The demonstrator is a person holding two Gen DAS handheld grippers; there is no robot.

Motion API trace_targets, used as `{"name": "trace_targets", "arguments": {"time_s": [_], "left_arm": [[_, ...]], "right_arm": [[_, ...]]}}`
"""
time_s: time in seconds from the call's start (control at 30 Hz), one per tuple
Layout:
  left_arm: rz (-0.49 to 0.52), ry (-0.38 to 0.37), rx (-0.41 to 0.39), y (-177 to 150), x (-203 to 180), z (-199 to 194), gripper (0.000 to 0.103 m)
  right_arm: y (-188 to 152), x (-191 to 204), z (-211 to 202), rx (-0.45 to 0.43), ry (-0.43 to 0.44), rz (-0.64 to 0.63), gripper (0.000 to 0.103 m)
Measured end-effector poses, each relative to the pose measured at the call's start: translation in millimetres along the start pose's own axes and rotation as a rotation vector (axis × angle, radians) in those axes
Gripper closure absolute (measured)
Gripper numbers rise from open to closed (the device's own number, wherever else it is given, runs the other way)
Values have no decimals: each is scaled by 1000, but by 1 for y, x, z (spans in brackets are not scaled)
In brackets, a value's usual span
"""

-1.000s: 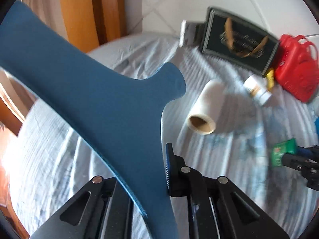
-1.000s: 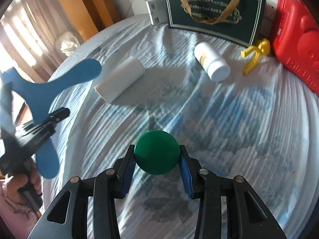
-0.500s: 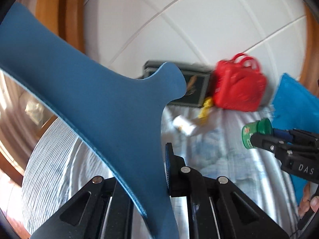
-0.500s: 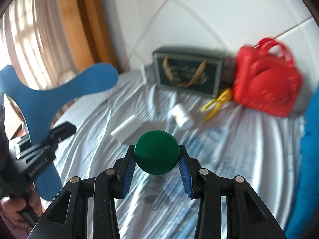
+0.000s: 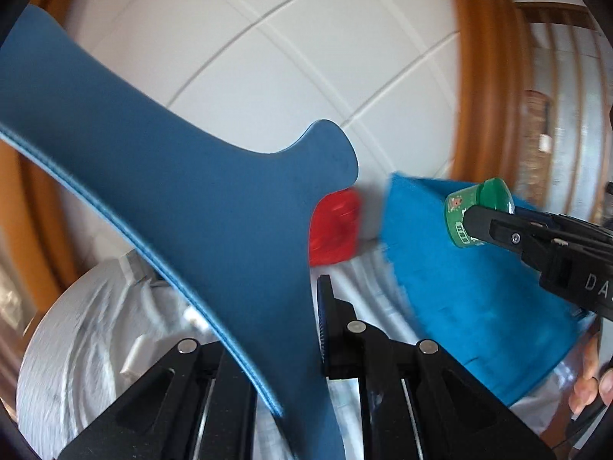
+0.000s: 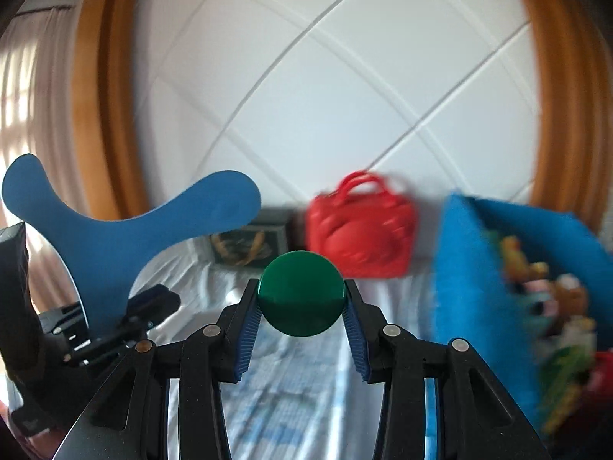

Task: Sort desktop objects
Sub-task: 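Lift the blue hanger and green jar with both tools and carry them over the bin, then open both tools to drop the hanger and jar into the blue bin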

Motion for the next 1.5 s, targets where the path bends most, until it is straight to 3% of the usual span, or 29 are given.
{"name": "trace_targets", "arguments": {"time_s": [0.27, 0.47, 0.73, 1.03, 1.1, 1.13, 1.17, 1.2, 1.27, 1.43, 1.5], "left_arm": [[49, -201, -55, 55, -122, 6, 94], [62, -297, -28, 81, -209, 25, 94], [136, -307, 94, 97, -311, 78, 94], [233, -204, 259, 74, -353, 126, 91], [239, -197, 287, 69, -357, 133, 86], [237, -195, 289, 68, -357, 134, 73], [233, -191, 291, 67, -356, 134, 51], [226, -185, 285, 68, -355, 133, 44], [217, -163, 261, 71, -347, 130, 25], [203, -163, 255, 70, -342, 126, 16], [207, -156, 246, 68, -343, 122, 16]], "right_arm": [[24, -117, -78, -97, -192, 64, 62], [21, -207, -110, -82, -317, 99, 62], [1, -299, -99, 22, -368, 163, 62], [-26, -345, -74, 126, -356, 204, 62], [-26, -348, -68, 135, -366, 202, 59], [-27, -349, -67, 135, -368, 201, 55], [-27, -351, -66, 132, -370, 203, 42], [-26, -354, -64, 130, -374, 202, 31], [-27, -356, -68, 117, -388, 197, 27], [-28, -357, -83, 101, -397, 190, 14], [-28, -356, -87, 95, -397, 186, 5]]}}
Point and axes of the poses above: each gripper's, at about its wrist camera, not at the fingertips, and z roughly the way its jaws point, x to its left, y to its top, the point moved 1 cm from there along z, roughly the way its jaws point, and after that the axes turned 5 degrees about z, right-handed, at the moved point
